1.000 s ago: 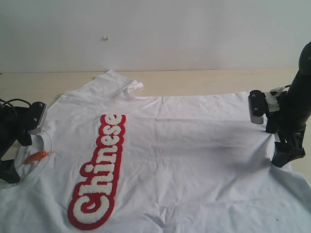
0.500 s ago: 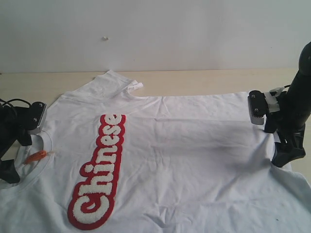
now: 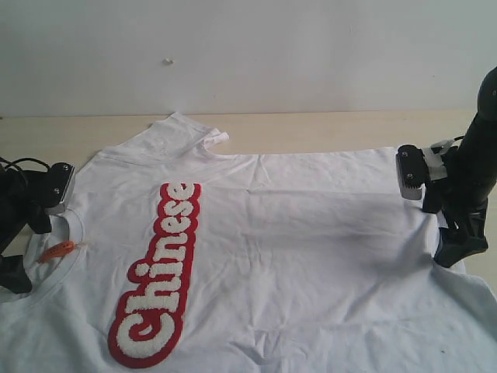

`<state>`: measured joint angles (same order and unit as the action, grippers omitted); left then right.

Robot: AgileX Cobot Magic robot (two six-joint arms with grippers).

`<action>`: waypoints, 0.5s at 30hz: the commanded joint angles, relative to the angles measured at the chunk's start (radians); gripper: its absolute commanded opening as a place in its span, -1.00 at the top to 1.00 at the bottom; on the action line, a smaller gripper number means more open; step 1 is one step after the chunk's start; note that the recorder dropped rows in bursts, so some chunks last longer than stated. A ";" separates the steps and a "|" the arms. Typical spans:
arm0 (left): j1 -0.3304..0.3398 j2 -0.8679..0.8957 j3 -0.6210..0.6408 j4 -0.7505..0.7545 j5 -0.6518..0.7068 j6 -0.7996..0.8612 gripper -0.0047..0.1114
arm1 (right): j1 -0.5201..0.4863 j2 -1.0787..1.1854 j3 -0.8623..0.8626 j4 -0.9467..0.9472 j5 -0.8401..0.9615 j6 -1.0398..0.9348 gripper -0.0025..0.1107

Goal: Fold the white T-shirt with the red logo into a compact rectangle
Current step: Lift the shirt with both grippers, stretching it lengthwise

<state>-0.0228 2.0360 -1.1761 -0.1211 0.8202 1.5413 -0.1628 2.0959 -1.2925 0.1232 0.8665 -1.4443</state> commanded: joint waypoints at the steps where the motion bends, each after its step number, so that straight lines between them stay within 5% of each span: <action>1: 0.003 0.043 0.014 0.005 -0.026 -0.012 -0.89 | 0.000 0.030 0.009 0.011 -0.053 0.001 -0.55; 6: 0.003 0.043 0.014 0.005 -0.029 -0.012 -0.69 | 0.000 0.030 0.009 0.003 -0.051 0.006 -0.01; 9: 0.003 0.043 0.014 0.005 -0.029 -0.012 -0.13 | 0.000 0.030 0.009 -0.014 -0.043 0.006 0.37; 12: 0.003 0.043 0.014 0.007 0.024 -0.012 0.75 | 0.000 0.030 0.009 -0.024 -0.020 0.006 0.69; 13: 0.003 0.043 0.014 0.018 0.028 0.003 0.90 | 0.000 0.030 0.009 -0.029 -0.002 0.006 0.83; 15: 0.003 0.043 0.014 0.048 0.028 -0.001 0.87 | 0.000 0.030 0.009 -0.029 0.019 0.014 0.96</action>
<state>-0.0228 2.0380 -1.1799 -0.1251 0.8276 1.5367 -0.1628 2.0966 -1.2925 0.1288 0.8806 -1.4381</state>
